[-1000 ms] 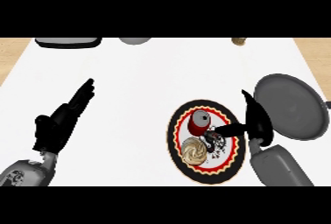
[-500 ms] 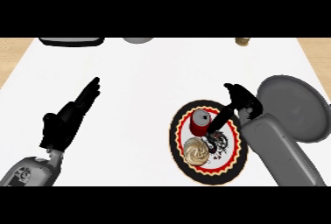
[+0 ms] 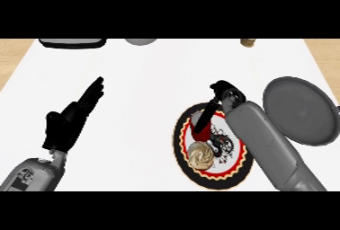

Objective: Pick the can from the plate and place it in the pan

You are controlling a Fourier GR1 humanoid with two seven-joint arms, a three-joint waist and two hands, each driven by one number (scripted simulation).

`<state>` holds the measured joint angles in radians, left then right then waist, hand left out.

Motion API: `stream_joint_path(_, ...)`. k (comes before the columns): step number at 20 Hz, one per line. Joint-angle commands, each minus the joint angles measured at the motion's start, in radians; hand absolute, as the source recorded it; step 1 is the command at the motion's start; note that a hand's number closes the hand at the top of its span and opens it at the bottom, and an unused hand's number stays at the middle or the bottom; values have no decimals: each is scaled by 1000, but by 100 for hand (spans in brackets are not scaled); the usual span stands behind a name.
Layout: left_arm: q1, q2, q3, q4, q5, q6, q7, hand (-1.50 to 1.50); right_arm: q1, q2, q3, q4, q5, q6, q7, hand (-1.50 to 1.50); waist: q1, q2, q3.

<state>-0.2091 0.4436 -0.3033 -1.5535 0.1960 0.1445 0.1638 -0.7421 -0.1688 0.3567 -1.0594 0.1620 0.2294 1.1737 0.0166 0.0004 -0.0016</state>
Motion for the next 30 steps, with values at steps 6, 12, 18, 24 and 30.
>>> stream_joint_path(6, 23, -14, 25, 12, -8, -7, -15, 0, -33, 23, 62, 78, 7, 93, 220, -150, -17, -4, 0)
stream_joint_path(12, 24, -9, 42, 3, -22, -25, -11, 0, -98, 44, 49, 174, 8, 85, 176, -150, -9, 0, 1)
stream_joint_path(18, 44, -20, 45, 4, -23, -57, -20, 0, -69, 82, 68, 225, 56, 10, 135, -150, -8, 1, 1)
stream_joint_path(24, 62, -24, 52, -69, -40, -43, 21, 0, 45, 97, 101, 184, 59, 17, 100, -150, -12, -4, 2)
stream_joint_path(30, 67, -22, 84, -17, -57, -65, -22, 0, -1, 103, 99, 192, 28, 121, 57, 150, -11, -4, 1)
